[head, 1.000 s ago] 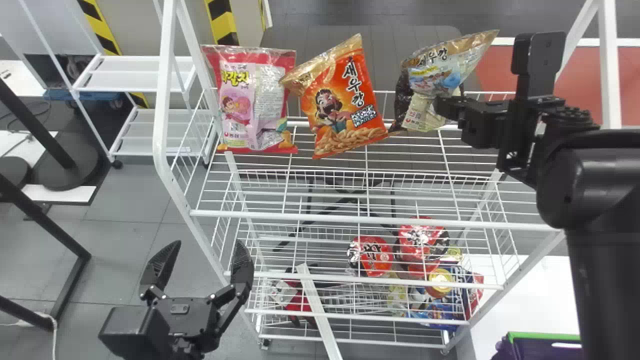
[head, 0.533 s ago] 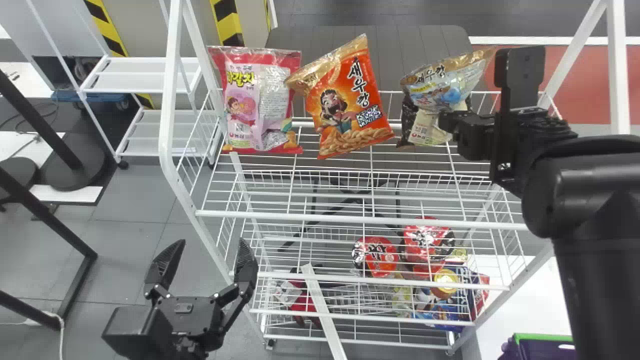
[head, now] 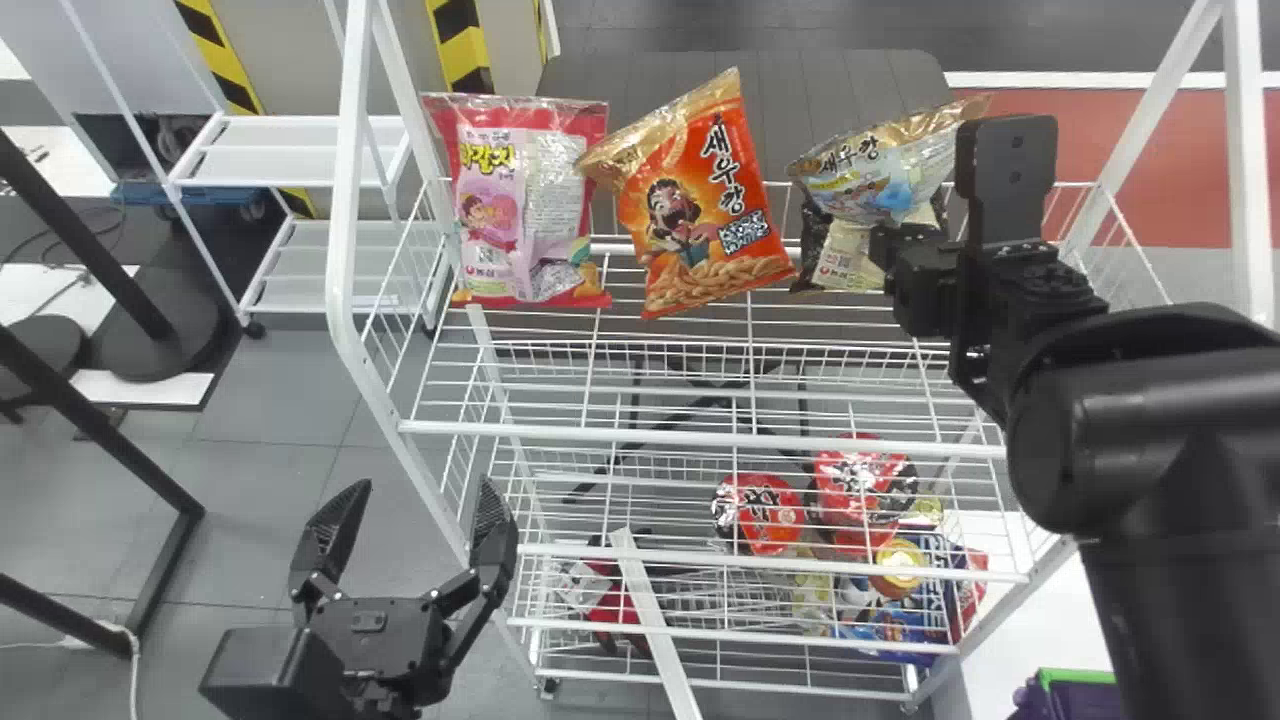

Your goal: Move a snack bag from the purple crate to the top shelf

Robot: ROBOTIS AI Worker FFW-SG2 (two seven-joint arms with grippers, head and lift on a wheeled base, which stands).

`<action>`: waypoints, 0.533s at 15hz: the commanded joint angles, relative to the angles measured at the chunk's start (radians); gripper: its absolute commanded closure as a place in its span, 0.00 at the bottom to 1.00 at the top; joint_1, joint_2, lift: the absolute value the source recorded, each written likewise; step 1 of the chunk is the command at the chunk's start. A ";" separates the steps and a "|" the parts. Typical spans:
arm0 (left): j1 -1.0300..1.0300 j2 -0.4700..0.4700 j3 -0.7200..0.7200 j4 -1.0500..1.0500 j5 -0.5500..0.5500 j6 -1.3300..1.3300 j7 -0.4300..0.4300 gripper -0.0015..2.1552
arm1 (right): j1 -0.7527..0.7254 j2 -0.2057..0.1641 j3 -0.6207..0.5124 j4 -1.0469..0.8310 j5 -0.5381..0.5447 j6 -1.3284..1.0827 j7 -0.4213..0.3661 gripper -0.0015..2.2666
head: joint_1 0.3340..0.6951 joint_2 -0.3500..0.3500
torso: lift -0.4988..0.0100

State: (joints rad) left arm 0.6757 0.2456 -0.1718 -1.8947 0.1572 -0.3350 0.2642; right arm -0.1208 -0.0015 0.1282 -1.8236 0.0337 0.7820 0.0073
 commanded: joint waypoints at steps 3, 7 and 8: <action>0.013 0.001 0.000 0.000 -0.001 -0.028 0.001 0.04 | 0.035 0.002 0.025 0.030 -0.060 -0.141 -0.064 0.77 | 1.00 0.62 | 0.98; 0.018 0.001 0.000 0.000 -0.001 -0.037 0.001 0.04 | 0.059 0.002 0.024 0.083 -0.081 -0.252 -0.127 0.77 | 1.00 0.62 | 0.98; 0.018 0.001 0.000 0.000 -0.002 -0.040 0.000 0.04 | 0.062 0.002 0.022 0.093 -0.081 -0.273 -0.141 0.77 | 1.00 0.62 | 0.98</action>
State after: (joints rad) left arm 0.6921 0.2470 -0.1718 -1.8945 0.1562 -0.3720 0.2648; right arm -0.0649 -0.0015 0.1526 -1.7480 -0.0466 0.5448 -0.1248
